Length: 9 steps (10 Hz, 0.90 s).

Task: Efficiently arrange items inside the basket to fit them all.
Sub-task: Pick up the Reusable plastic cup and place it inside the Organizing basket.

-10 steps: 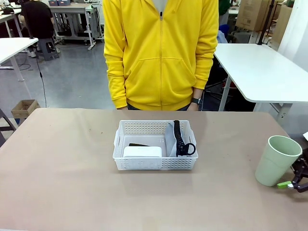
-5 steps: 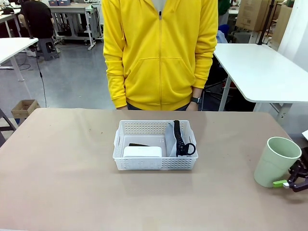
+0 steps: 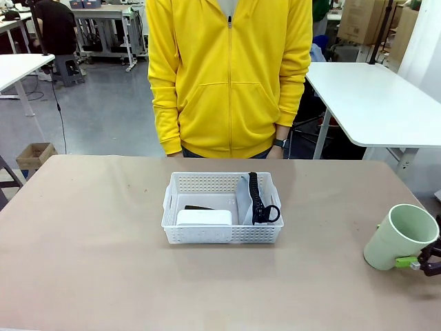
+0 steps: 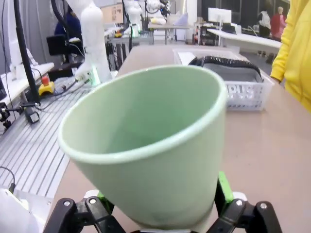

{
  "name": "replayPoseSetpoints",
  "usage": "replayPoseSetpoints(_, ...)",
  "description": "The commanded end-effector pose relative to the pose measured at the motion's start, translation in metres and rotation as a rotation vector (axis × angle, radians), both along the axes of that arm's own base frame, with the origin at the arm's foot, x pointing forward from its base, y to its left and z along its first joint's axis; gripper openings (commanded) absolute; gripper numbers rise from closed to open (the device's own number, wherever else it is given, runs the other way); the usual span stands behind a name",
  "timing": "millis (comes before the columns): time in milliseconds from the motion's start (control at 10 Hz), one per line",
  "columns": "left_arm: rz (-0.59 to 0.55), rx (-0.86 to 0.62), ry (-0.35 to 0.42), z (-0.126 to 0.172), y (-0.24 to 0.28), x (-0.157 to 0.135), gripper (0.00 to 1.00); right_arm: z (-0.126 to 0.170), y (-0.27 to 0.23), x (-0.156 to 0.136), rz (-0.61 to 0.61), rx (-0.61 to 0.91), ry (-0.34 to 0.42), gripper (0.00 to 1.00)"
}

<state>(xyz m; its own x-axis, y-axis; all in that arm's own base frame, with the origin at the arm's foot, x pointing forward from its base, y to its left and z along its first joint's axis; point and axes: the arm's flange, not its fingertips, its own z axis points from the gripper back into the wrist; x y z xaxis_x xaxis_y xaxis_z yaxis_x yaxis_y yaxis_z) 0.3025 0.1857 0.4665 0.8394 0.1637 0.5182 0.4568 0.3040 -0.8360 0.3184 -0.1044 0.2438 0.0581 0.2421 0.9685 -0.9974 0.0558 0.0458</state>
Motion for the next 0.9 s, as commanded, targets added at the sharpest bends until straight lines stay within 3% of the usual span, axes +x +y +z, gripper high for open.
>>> replayPoseSetpoints(0, 0.003, -0.019, -0.007, 0.004, -0.002, -0.001, 1.00, -0.040, 0.035, -0.043, -0.017, 0.030, -0.010, 1.00)
replayPoseSetpoints(100, 0.003, -0.019, -0.007, 0.004, -0.002, -0.001, 1.00, -0.040, 0.034, -0.042, -0.017, 0.034, -0.006, 0.98)
replayPoseSetpoints(200, 0.003, -0.019, -0.007, 0.004, -0.002, -0.001, 1.00, -0.040, 0.033, -0.043, -0.014, 0.038, -0.015, 0.51)
replayPoseSetpoints(300, 0.003, -0.019, -0.007, 0.004, -0.002, -0.001, 1.00, -0.040, 0.033, -0.043, -0.005, 0.038, -0.011, 0.41)
replayPoseSetpoints(400, 0.003, -0.019, -0.007, 0.004, -0.002, -0.001, 1.00, -0.039, 0.032, -0.044, -0.002, 0.040, -0.011, 0.00)
replayPoseSetpoints(600, 0.003, -0.019, -0.007, 0.004, -0.002, -0.001, 1.00, -0.033, 0.029, -0.046, -0.004, 0.052, -0.020, 0.00)
replayPoseSetpoints(700, 0.003, -0.019, -0.007, 0.004, -0.002, -0.001, 1.00, -0.026, 0.025, -0.048, -0.006, 0.073, -0.018, 0.29)
replayPoseSetpoints(800, 0.003, -0.019, -0.007, 0.004, -0.002, -0.001, 1.00, -0.014, 0.022, -0.052, -0.003, 0.114, -0.006, 0.29)
